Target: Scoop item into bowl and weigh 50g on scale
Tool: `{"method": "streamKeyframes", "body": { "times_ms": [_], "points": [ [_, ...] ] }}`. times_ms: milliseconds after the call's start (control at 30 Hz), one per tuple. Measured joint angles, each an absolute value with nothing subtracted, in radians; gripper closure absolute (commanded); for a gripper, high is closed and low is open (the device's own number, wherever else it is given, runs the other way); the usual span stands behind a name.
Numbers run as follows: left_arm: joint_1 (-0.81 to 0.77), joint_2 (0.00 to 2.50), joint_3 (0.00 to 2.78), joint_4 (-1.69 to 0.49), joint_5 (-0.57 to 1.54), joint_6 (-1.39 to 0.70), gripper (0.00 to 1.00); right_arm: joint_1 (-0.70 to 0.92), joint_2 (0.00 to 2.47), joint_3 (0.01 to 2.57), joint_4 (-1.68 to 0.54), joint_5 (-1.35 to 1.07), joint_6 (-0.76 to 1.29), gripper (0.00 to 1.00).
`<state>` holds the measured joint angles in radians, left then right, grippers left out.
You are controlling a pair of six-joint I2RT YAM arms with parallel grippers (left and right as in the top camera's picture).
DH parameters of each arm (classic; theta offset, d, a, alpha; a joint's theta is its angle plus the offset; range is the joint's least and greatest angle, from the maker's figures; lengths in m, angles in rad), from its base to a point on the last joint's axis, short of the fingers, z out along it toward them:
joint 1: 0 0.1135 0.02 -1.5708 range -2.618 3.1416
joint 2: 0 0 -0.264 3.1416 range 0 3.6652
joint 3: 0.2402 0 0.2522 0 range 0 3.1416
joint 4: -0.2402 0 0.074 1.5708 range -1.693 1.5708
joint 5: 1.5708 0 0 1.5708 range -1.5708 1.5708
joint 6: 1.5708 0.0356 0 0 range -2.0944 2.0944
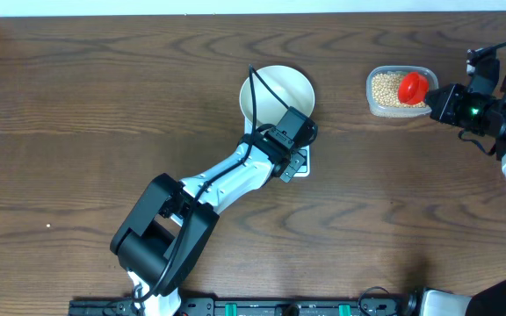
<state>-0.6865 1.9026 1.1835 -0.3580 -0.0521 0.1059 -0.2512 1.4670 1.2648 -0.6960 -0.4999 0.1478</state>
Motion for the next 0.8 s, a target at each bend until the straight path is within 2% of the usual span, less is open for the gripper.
{"method": "streamKeyframes", "body": {
  "times_ms": [800],
  "points": [
    [-0.675, 1.920, 1.190, -0.363, -0.004, 0.109, 0.92, -0.251, 1.467, 1.265, -0.700, -0.500, 0.148, 0.99]
  ]
}}
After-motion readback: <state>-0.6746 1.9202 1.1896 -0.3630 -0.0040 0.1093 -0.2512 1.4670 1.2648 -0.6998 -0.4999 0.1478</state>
